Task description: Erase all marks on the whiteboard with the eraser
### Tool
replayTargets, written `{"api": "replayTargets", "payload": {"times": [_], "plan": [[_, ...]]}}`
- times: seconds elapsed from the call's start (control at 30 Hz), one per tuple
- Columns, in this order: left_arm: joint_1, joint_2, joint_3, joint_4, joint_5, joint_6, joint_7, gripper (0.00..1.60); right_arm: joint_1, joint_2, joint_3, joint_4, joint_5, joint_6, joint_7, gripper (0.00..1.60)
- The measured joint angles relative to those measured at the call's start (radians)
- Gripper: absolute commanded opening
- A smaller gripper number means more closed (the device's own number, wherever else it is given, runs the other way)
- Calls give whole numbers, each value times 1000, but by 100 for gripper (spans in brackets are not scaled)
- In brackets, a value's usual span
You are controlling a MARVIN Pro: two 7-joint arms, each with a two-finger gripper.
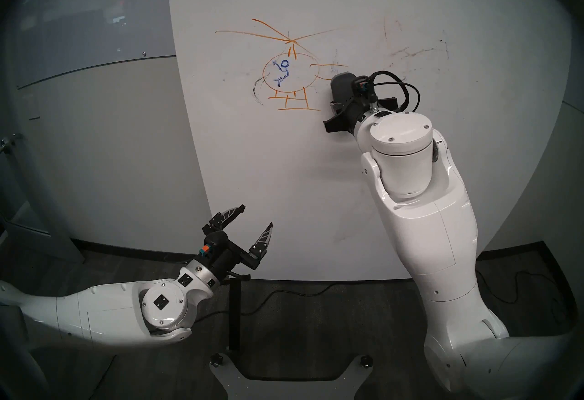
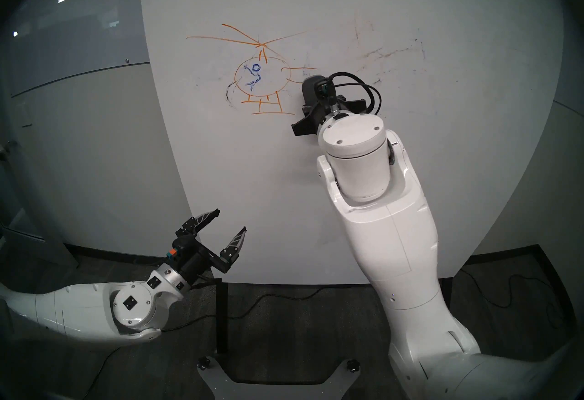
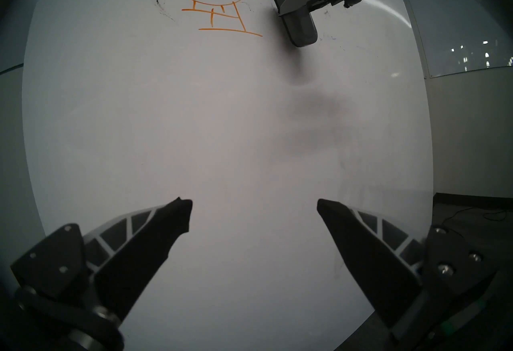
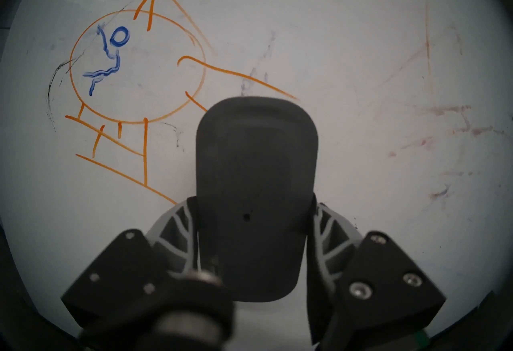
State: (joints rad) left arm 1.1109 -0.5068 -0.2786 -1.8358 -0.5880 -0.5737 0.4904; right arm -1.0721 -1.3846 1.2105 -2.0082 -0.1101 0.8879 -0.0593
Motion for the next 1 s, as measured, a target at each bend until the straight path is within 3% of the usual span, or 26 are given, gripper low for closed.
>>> {"api": "replayTargets", "payload": {"times": [0.4,1.0], "plan": [[0,0,1,0,1,0,0,160,8,-20,-27,17,-15,3,-14,0],[-1,0,1,0,1,0,0,160,90,-52,-50,111,-41,20,-22,0]]}}
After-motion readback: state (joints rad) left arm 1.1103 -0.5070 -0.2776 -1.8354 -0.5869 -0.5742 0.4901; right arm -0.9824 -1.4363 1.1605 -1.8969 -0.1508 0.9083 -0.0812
